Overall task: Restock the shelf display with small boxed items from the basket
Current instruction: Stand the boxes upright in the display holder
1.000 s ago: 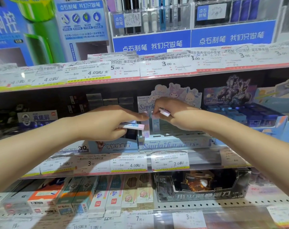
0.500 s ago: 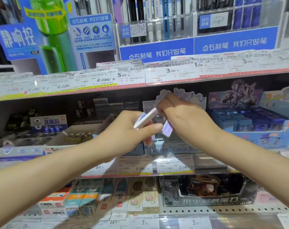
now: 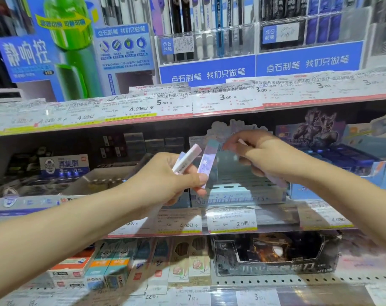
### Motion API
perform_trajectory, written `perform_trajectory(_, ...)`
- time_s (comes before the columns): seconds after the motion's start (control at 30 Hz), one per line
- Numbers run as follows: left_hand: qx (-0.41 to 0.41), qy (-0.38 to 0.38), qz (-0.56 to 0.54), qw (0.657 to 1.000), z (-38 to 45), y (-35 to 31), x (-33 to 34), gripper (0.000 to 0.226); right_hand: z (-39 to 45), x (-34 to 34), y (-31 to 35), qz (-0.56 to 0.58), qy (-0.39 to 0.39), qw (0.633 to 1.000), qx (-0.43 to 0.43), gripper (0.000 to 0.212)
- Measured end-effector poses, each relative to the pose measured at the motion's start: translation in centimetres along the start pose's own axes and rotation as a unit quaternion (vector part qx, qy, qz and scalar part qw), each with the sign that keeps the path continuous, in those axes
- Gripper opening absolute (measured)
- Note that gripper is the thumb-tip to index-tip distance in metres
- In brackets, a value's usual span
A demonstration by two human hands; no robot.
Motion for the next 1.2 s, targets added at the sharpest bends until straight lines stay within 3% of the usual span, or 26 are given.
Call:
perform_trajectory(0.03, 0.006, -0.009, 0.003, 1.000, 0.2, 0.1, 0.1, 0.016, -0.1, 0.1, 0.1, 0.086, 0.032, 0.994, 0.058, 0.016)
perform_trajectory(0.1, 0.015, -0.022, 0.010, 1.000, 0.5, 0.4, 0.3, 0.017, -0.4, 0.4, 0.4, 0.179, 0.085, 0.976, 0.087, 0.014)
perform_trajectory(0.2, 0.035, -0.023, 0.024, 0.999, 0.8, 0.5, 0.7, 0.017, -0.7, 0.8, 1.5, 0.165, 0.125, 0.977, 0.051, 0.016)
perform_trajectory(0.33, 0.140, -0.027, 0.104, 0.984, 1.3, 0.2, 0.5, 0.022, -0.1, 0.9, 1.6, 0.170, 0.080, 0.981, 0.059, 0.018)
perform_trajectory(0.5, 0.297, -0.030, 0.341, 0.891, 2.5, 0.4, -1.4, 0.029, 1.5, 0.5, 0.6, 0.060, -0.042, 0.996, -0.048, 0.010)
perform_trajectory(0.57, 0.302, -0.011, 0.422, 0.855, 2.6, 0.3, -1.6, 0.038, 1.5, 0.9, 0.1, -0.032, -0.060, 0.991, -0.119, 0.017)
perform_trajectory(0.63, 0.303, 0.002, 0.463, 0.833, 3.1, 0.6, -1.8, 0.027, 1.3, 1.5, 0.0, -0.063, -0.053, 0.984, -0.158, 0.017)
perform_trajectory(0.7, 0.303, 0.003, 0.466, 0.832, 3.6, 0.8, -2.0, 0.027, 1.2, 2.0, 0.0, -0.071, -0.046, 0.981, -0.177, 0.015)
perform_trajectory(0.8, 0.300, 0.011, 0.459, 0.836, 3.8, 0.9, -2.1, 0.045, 1.4, 2.6, -0.2, -0.082, -0.029, 0.979, -0.186, 0.013)
perform_trajectory(0.9, 0.290, 0.047, 0.448, 0.845, 4.4, 1.3, -2.7, 0.032, 1.3, 2.8, -0.3, -0.088, -0.015, 0.980, -0.178, 0.017)
perform_trajectory(1.03, 0.268, 0.070, 0.452, 0.848, 5.3, 1.9, -3.1, 0.050, 1.5, 2.7, -0.3, -0.091, -0.001, 0.981, -0.172, 0.017)
perform_trajectory(1.2, 0.244, 0.082, 0.464, 0.847, 5.1, 1.4, -3.1, 0.041, 1.1, 3.0, -0.7, -0.095, 0.015, 0.981, -0.170, 0.012)
Point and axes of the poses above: each hand's wrist, its own z-axis towards the middle knuckle, its own x-axis out of the palm, y = z × x, the point moved 1 cm from there along z, towards the middle knuckle, and after that the axes turned 15 degrees about -y, right-handed, at the moved point
